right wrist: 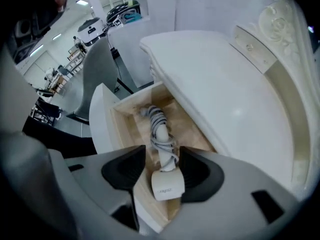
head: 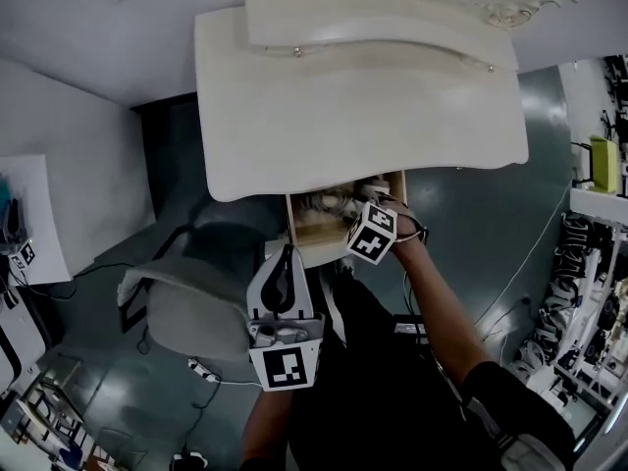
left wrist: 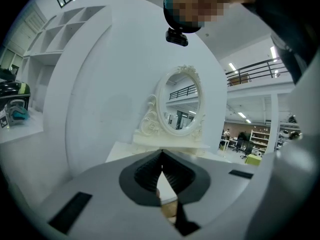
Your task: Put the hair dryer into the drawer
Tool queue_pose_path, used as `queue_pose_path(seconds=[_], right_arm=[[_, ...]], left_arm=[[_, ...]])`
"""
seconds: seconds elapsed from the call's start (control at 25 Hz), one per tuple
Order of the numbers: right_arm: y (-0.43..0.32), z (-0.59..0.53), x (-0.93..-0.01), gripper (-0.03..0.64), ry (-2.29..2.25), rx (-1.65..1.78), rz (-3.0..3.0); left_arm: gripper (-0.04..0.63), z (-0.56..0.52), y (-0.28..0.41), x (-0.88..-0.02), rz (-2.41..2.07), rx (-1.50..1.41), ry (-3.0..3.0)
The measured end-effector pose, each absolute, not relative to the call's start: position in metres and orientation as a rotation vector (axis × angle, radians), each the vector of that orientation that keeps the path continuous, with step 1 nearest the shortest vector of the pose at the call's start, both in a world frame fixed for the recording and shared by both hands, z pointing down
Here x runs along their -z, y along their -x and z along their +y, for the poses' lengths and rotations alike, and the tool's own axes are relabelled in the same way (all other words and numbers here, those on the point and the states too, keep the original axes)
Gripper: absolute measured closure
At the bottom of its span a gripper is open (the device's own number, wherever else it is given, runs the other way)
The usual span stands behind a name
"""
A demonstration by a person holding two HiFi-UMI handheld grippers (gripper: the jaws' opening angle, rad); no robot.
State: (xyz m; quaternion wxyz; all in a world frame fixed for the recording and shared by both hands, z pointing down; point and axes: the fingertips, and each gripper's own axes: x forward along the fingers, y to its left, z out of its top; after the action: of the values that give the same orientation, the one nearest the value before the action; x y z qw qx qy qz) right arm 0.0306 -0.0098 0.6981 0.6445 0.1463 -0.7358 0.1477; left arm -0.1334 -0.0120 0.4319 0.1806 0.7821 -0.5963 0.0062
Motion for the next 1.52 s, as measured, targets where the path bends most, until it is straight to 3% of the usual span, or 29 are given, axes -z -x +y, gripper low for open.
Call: queue_pose_path(seconds=[0.16,0.64,1.52], right_arm=[[-0.028,-0.006,-0.665,0.400,-0.396,-0.401,-1.735],[-0.032,-0.023,-0.587,0.565,-0.671,-0.553,-1.987],[-0.089,-0.065,-0.380,0.584,-1.162,-0.564,-2.506]], left_arm=[[0.572,-0.016,0.134,-0.413,-1.667,-0.017,-2.248],[0.572,-0.020,0.113,-0.372,-1.686,-0.019,-2.306],[0.572,-0.017,0.060,-0.295,-1.866,0.046,-2.267]])
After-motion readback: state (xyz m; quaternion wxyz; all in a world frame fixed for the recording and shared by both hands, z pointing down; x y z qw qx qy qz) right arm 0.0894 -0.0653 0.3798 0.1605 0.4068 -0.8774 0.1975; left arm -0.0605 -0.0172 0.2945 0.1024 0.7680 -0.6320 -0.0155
